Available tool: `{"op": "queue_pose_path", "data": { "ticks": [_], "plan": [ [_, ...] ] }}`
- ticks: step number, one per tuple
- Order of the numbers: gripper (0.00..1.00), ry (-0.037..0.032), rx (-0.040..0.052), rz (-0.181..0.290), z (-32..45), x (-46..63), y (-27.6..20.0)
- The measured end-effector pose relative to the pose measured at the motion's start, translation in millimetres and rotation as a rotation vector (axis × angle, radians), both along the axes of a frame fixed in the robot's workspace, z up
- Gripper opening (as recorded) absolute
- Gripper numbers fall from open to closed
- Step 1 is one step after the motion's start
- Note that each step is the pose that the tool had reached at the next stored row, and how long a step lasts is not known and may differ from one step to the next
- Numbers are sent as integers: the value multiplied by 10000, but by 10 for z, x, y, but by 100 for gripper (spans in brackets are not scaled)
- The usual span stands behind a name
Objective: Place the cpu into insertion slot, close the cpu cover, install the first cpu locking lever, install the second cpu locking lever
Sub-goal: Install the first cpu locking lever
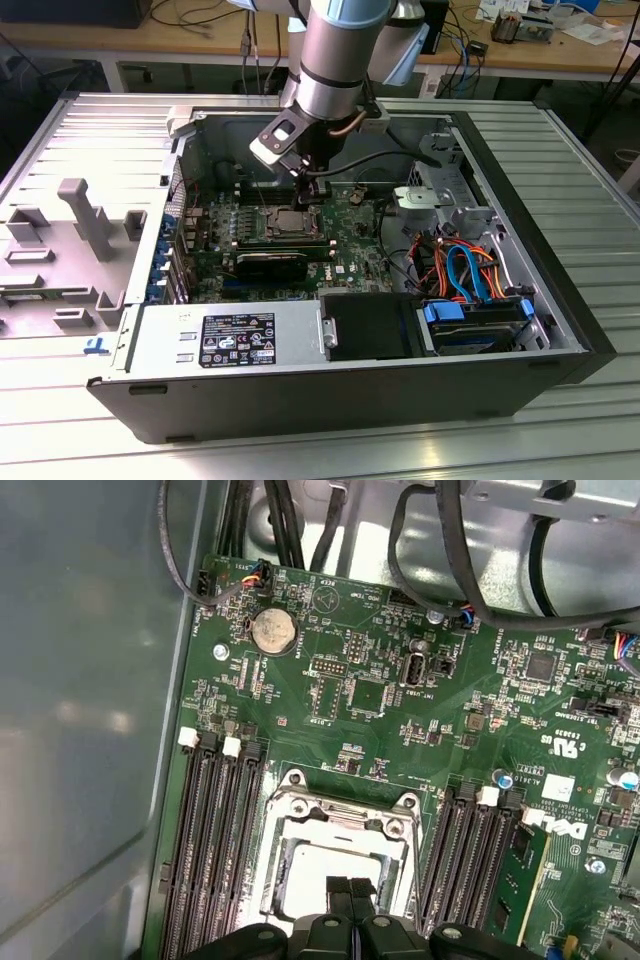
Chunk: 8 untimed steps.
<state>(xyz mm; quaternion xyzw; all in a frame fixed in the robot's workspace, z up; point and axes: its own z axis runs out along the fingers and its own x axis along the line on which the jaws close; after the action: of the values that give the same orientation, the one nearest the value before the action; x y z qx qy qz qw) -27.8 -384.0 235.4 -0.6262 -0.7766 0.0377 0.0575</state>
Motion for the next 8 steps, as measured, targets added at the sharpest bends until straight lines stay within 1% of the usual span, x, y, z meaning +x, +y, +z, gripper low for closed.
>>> {"op": "queue_pose_path", "data": {
  "ticks": [5, 8],
  "plan": [
    [11, 0, 0, 236, 0, 0, 0],
    [11, 0, 0, 553, 0, 0, 0]
  ]
}}
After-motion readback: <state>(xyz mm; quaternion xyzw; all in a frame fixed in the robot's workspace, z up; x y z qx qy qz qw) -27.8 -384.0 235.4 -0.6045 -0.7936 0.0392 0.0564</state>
